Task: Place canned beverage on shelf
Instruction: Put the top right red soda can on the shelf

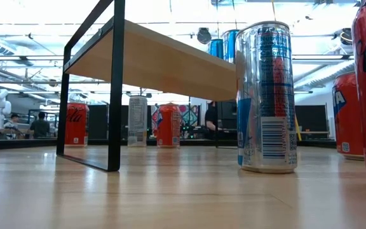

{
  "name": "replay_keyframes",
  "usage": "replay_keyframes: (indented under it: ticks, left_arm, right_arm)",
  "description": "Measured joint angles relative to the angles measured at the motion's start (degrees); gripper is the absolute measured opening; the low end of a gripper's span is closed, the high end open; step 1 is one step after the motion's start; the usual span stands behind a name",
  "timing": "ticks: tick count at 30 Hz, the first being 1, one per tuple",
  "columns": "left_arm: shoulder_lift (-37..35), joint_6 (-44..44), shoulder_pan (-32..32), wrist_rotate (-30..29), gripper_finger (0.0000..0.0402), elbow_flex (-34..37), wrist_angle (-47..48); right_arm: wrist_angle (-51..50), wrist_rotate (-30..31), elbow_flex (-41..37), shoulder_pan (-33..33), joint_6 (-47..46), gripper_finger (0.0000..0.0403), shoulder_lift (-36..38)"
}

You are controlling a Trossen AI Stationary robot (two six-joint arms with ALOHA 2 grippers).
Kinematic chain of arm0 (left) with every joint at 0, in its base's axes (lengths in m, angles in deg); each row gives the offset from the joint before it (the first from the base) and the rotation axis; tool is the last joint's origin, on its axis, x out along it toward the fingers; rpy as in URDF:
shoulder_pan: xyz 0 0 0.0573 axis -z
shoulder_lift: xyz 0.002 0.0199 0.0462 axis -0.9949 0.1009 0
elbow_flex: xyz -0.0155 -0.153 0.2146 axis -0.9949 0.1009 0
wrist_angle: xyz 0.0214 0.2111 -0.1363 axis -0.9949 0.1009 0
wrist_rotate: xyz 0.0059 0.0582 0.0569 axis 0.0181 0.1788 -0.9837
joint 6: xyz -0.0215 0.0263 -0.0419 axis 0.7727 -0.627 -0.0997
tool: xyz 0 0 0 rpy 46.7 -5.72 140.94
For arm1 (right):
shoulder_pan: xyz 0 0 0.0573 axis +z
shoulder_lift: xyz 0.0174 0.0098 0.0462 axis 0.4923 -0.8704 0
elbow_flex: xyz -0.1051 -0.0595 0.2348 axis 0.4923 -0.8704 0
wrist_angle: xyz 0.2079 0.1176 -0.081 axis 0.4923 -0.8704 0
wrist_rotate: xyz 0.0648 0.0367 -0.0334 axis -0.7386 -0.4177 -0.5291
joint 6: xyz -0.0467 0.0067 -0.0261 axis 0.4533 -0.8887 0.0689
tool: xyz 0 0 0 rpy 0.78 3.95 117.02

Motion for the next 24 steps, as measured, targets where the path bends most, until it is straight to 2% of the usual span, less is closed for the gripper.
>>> replay_keyframes:
  ticks: [7, 17, 24]
  left_arm:
    - [0.0, 0.0, 0.0, 0.0, 0.0296, 0.0, 0.0]
    - [0.0, -0.1, 0.7, 1.3, 0.0389, 0.0, 0.1]
    - [-2.1, 2.4, 2.0, 1.5, 0.0397, -0.1, 2.9]
  right_arm:
    - [0.1, 0.0, 0.0, 0.0, 0.1, 0.0278, 0.0]
    - [0.0, -0.7, -0.1, 0.1, -0.1, 0.0267, -0.1]
    - [0.0, -0.8, -0.2, 0.1, 0.0, 0.0268, 0.0]
